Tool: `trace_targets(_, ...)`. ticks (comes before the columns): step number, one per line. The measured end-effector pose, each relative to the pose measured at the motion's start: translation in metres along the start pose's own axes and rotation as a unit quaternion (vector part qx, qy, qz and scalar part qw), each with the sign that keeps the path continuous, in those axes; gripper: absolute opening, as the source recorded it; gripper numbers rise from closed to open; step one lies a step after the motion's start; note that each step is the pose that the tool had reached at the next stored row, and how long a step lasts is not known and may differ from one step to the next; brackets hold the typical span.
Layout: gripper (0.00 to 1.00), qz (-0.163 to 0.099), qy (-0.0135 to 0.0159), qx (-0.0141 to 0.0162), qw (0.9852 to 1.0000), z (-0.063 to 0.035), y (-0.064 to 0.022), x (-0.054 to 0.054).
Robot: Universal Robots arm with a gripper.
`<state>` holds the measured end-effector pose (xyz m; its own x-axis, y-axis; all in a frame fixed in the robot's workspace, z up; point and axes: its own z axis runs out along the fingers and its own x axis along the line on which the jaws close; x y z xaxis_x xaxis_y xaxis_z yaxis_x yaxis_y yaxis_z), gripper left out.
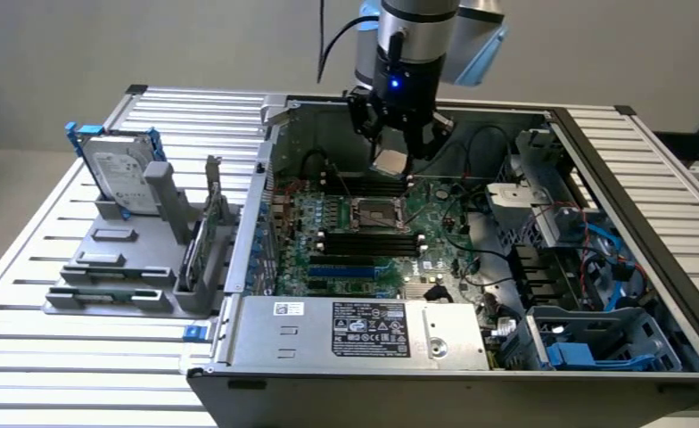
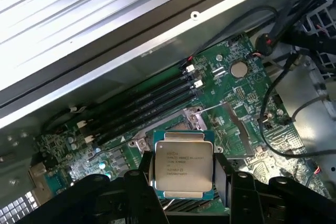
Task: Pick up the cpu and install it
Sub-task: 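Place the cpu into insertion slot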
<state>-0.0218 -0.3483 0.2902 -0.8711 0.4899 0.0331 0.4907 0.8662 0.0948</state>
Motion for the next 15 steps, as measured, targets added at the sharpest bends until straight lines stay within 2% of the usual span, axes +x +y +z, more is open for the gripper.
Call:
trace_targets(3, 0.55, 0.027, -0.0026, -0.0009, 0.9996, 0.0025, -0.0002, 0.000)
trace_targets(7, 0.55, 0.063, -0.0060, -0.0021, 0.9980, 0.0060, -0.0006, 0.000)
trace_targets(11, 0.55, 0.099, -0.0094, -0.0033, 0.9950, 0.0095, -0.0009, 0.000)
trace_targets(15, 0.55, 0.136, -0.0129, -0.0045, 0.9907, 0.0135, -0.0013, 0.000)
